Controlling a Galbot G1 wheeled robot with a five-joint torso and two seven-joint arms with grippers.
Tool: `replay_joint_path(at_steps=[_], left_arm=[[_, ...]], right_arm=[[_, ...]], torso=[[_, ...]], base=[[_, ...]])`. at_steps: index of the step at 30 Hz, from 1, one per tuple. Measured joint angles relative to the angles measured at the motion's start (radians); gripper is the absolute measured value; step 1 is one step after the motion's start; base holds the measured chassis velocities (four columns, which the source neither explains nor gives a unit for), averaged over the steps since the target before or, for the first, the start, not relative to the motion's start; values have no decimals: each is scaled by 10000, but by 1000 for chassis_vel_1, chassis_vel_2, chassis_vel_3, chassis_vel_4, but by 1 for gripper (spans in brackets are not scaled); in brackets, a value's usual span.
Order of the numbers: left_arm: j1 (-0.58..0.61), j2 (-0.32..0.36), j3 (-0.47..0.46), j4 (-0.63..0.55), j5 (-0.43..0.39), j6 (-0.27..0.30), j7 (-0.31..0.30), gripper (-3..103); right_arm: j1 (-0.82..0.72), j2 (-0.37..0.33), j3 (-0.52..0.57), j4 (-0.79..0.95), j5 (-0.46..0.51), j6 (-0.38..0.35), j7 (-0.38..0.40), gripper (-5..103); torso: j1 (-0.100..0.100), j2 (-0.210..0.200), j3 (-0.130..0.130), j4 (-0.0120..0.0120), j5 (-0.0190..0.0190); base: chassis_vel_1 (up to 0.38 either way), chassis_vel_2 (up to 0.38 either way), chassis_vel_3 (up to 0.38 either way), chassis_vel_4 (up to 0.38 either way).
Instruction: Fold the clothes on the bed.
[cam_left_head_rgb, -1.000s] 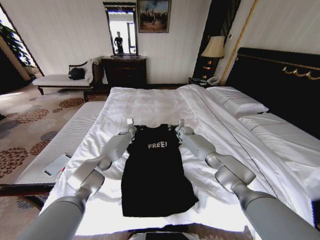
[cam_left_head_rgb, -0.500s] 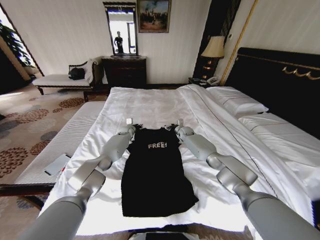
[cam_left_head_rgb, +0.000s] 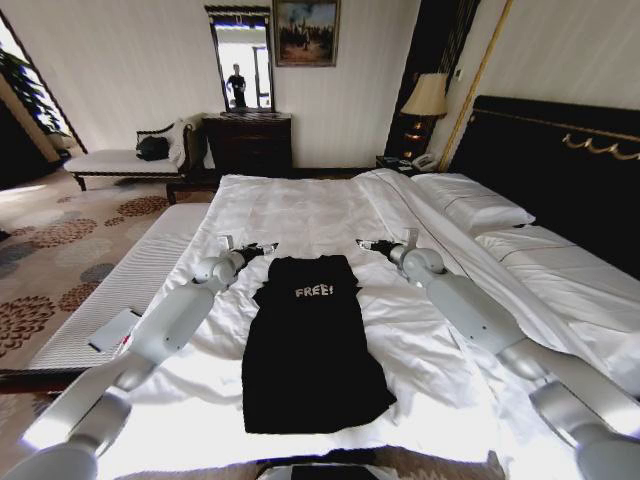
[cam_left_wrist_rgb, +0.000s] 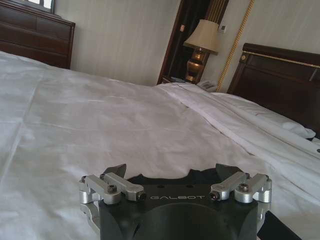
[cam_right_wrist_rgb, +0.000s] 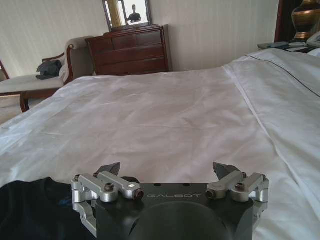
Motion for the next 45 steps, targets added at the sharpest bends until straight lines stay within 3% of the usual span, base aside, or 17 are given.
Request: replay_joint_path(at_steps=[2, 3, 5, 8, 9, 10, 13, 16, 17, 20, 23, 25, 27, 30, 32, 36, 45], left_arm=[[1064, 504, -518, -1143, -125, -43, 0, 100], [1064, 504, -518, -1143, -125, -43, 0, 100], [2141, 807, -1084, -2041, -71, -151, 0, 100], [3711, 994, -2064, -3036, 410, -415, 7, 100], [3711, 994, -2064, -3036, 410, -415, 7, 100], [4247, 1030, -2454, -3287, 661, -522, 3, 100], [5778, 1037, -3615, -4013, 1326, -766, 3, 100], [6551, 905, -4078, -4259, 1815, -882, 7, 103], [6786, 838, -4226, -4323, 1992, -936, 5, 100], [7529, 654, -4643, -4572, 2304, -1015, 6, 97], [8246, 529, -5062, -4834, 2696, -1098, 9, 97], [9041, 380, -5575, -5082, 3421, -1341, 6, 97], [9583, 179, -5963, -5349, 3726, -1477, 8, 97], [10118, -35, -6281, -5623, 3920, -1541, 7, 97], [10574, -199, -6510, -5883, 4142, -1618, 6, 97], [11403, -550, -6886, -6348, 4314, -1688, 6, 97], [13316, -1069, -7743, -6563, 4564, -2084, 2, 96]], right_arm=[[-669, -558, 518, 701, 126, 285, 130, 100], [-669, -558, 518, 701, 126, 285, 130, 100], [-1624, -827, 1524, 1518, 175, 593, 359, 100], [-3640, -905, 3147, 2649, 17, 667, 442, 100], [-3640, -905, 3147, 2649, 17, 667, 442, 100], [-4430, -903, 3829, 3058, -48, 688, 399, 100], [-6817, -698, 5766, 4165, -433, 639, 218, 100], [-8013, -444, 6533, 4567, -1211, 681, 169, 100], [-8425, -327, 6783, 4713, -1469, 694, 129, 103], [-9529, 79, 7539, 5213, -1895, 703, -41, 99], [-10451, 455, 8238, 5663, -2379, 792, -433, 95], [-11494, 806, 8989, 6027, -3067, 1081, -934, 90], [-12197, 1058, 9467, 6319, -3264, 1226, -1211, 89], [-12829, 1312, 9880, 6606, -3371, 1351, -1439, 88], [-13345, 1563, 10124, 6840, -3500, 1472, -1613, 96], [-13992, 2023, 10283, 7083, -3829, 1684, -1779, 100], [-14163, 2541, 10187, 7124, -4031, 1706, -1732, 100]], torso=[[-1, 0, 1, -1, 2], [-1, 0, 1, -1, 2], [-1, 3, -2, 0, -8], [0, 1, 1, -2, 11], [0, 1, 1, -2, 11], [2, 1, 0, -3, 1], [2, 2, 0, -4, 4], [0, 2, 0, -1, -1], [0, 1, 0, -2, 2], [3, 1, 2, -7, -1], [6, -1, 3, -6, 6], [4, 0, 2, 2, 0], [3, 1, 1, -7, 3], [2, 0, 1, -5, -3], [3, 0, 2, -2, 3], [4, -1, 2, -6, 1], [3, -1, 3, -2, 1]], base=[[0, 0, 0, 0], [0, 0, 0, 0], [0, 0, 0, 0], [0, 0, 0, 0], [0, 0, 0, 0], [0, 0, 0, 0], [0, 0, 0, 0], [0, 0, 0, 0], [0, 0, 0, 0], [0, 0, 0, 0], [0, 0, 0, 0], [0, 0, 0, 0], [0, 0, 0, 0], [0, 0, 0, 0], [0, 0, 0, 0], [0, 0, 0, 0], [0, 0, 0, 0]])
